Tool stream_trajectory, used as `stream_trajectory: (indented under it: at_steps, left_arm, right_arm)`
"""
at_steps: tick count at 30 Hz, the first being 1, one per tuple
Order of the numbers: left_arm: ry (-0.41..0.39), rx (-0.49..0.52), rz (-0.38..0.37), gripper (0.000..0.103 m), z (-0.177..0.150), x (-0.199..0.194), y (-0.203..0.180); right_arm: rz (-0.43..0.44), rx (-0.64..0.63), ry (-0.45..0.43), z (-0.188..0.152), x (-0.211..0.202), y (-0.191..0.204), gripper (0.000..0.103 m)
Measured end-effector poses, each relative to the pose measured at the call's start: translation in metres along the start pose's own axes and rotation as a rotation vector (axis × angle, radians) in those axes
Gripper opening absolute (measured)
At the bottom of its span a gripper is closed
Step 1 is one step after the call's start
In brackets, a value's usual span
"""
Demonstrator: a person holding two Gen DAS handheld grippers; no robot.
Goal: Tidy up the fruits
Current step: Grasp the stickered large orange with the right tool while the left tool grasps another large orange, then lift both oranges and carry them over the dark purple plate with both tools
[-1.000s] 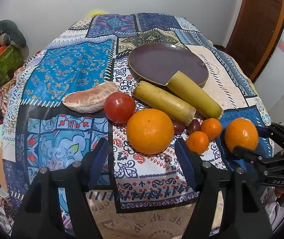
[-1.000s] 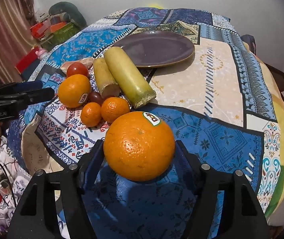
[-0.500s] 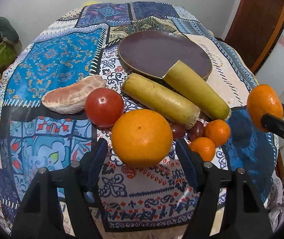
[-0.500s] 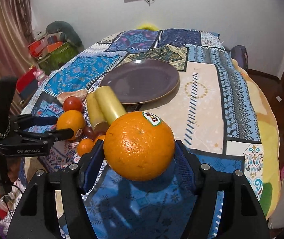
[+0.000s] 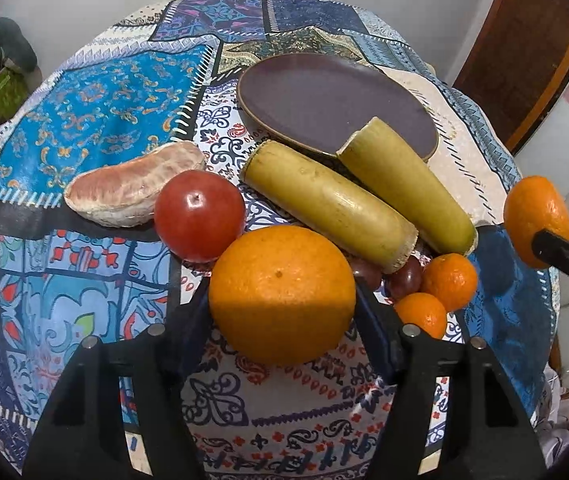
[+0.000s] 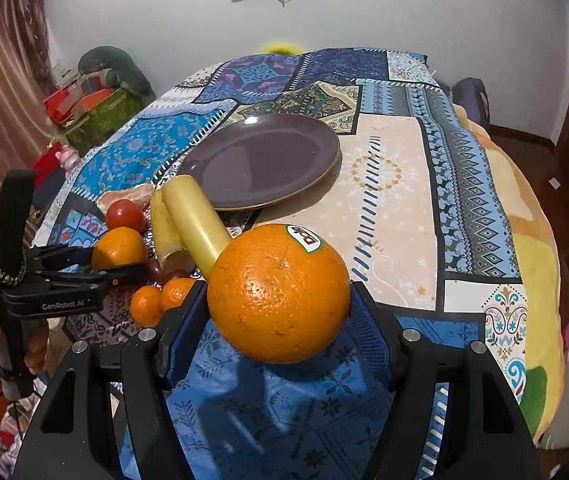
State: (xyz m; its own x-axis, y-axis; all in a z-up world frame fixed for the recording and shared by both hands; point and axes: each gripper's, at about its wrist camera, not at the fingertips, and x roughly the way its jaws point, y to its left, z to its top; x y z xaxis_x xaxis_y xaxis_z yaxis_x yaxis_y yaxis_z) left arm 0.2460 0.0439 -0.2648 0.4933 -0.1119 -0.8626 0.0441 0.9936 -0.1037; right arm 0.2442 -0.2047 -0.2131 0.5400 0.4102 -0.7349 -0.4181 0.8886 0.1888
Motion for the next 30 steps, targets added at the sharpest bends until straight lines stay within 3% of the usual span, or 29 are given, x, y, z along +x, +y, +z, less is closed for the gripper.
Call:
stream_trajectory:
  at_steps: [8, 19, 30]
  left_arm:
    - [-0.090, -0.001, 0.003, 0.066, 0.012, -0.038, -0.002]
    - [-0.290, 0.026, 0.019, 0.066, 0.044, -0.103, -0.014]
    - [-0.398, 0.030, 0.030, 0.066, 0.075, -0.126, -0.021]
  right_arm:
    - [-0.005, -0.009, -0.036, 0.010, -0.009, 0.000, 0.066]
    - [-0.024, -0.062, -0.165, 0.041, -0.037, 0.013, 0.066]
    - [-0.048, -0.097, -0.261, 0.074, -0.042, 0.016, 0.066]
